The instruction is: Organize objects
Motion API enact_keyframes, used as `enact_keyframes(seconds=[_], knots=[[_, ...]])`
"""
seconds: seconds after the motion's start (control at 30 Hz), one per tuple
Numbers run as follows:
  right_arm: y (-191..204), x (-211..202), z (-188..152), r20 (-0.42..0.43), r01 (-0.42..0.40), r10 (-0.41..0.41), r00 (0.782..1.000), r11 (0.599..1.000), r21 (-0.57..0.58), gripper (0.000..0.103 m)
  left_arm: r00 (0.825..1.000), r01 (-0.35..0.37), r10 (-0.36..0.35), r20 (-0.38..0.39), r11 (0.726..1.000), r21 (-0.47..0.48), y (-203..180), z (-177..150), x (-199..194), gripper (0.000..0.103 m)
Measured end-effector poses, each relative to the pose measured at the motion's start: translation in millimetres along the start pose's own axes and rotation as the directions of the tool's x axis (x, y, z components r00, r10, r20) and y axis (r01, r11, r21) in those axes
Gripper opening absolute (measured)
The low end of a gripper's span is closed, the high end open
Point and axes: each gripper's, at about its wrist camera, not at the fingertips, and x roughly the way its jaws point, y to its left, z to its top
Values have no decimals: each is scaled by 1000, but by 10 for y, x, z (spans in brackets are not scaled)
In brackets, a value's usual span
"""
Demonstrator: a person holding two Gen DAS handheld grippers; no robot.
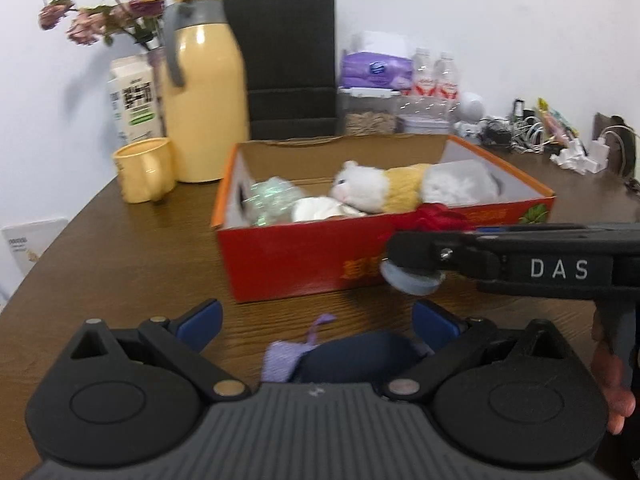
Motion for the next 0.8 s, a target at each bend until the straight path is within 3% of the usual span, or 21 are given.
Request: enact_keyframes(seconds=[0.1, 0.3, 0.47, 0.57, 0.8], knots=[[-28, -53, -6, 8, -13, 13, 1000, 1000, 12, 40, 999, 35, -35, 11, 999, -9, -62, 12, 17, 96], [-78, -99, -14, 12, -32, 31, 999, 999, 41, 40, 993, 115, -114, 38, 992, -45, -98, 44, -6, 73], [-65, -131, -27, 22, -39, 38, 999, 998, 39, 40, 979, 200, -197, 57, 978, -60, -138, 35, -26, 41], [-74, -147, -28, 29, -44, 43, 999, 998, 47, 40, 967, 250, -244, 66, 964, -87, -116, 24, -23, 27], [-89, -154, -30, 38, -45, 43, 998, 997, 55, 40, 957, 289, -283, 65, 947, -140, -34, 13, 18, 20]])
